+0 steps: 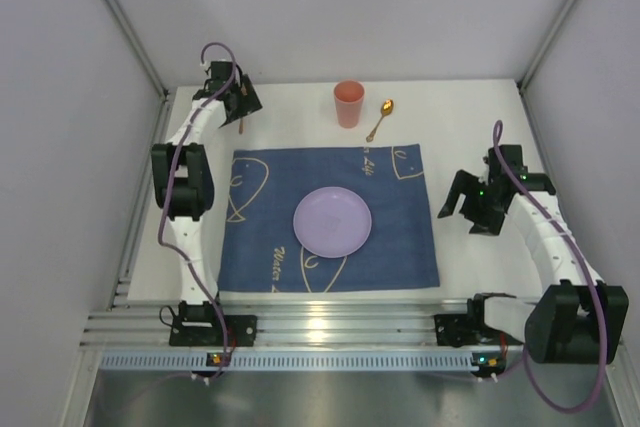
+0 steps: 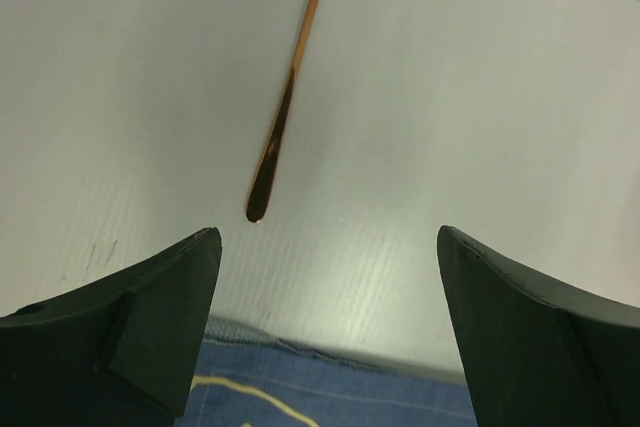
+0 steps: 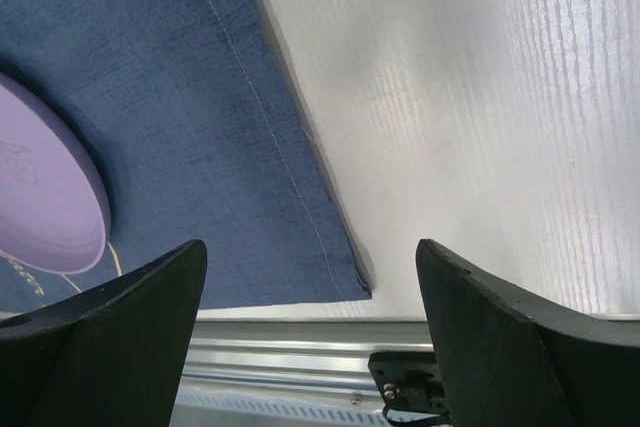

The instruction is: Set the dinner table for one person

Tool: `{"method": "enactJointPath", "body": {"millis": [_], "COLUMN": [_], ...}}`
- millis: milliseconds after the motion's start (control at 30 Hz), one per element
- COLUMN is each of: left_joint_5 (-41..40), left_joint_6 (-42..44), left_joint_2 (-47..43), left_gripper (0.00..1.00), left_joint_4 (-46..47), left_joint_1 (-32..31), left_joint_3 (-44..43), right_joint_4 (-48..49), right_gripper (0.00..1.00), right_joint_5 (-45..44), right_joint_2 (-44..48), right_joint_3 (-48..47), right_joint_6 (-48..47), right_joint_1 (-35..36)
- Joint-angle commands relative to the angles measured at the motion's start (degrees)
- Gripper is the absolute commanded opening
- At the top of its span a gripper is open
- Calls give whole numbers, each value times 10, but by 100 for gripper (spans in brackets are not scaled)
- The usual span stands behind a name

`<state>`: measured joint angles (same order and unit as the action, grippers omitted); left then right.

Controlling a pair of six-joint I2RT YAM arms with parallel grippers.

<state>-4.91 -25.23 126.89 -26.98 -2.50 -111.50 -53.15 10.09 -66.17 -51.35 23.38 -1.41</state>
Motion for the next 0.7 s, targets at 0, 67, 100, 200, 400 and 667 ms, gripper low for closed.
{"method": "enactJointPath", "body": {"millis": [0, 67, 100, 200, 400, 667], "left_joint_5": [-46, -61, -72, -86, -103, -100], "left_joint_6": [8, 6, 8, 15, 24, 55], "left_joint_2": [34, 59, 90, 162, 230, 282], "left_gripper": [94, 93, 91, 89, 81, 42], "left_joint_4": [64, 92, 94, 73, 94, 41], "left_joint_1": [0, 0, 0, 0, 0, 1], "left_joint_3": [-28, -43, -76, -174, -239, -282], "right_joint_4": [-6, -7, -9, -8, -8, -17], "right_gripper": [86, 86, 86, 86, 85, 85], "right_joint_5": [-16, -17, -18, -15, -15, -16], "right_joint_2": [-11, -19, -24, -47, -111, -171], "right_joint_3": [-14, -14, -15, -19, -44, -108], "right_joint_6": [18, 25, 28, 35, 45, 49], "right_joint_1": [-4, -4, -4, -4, -3, -2]}}
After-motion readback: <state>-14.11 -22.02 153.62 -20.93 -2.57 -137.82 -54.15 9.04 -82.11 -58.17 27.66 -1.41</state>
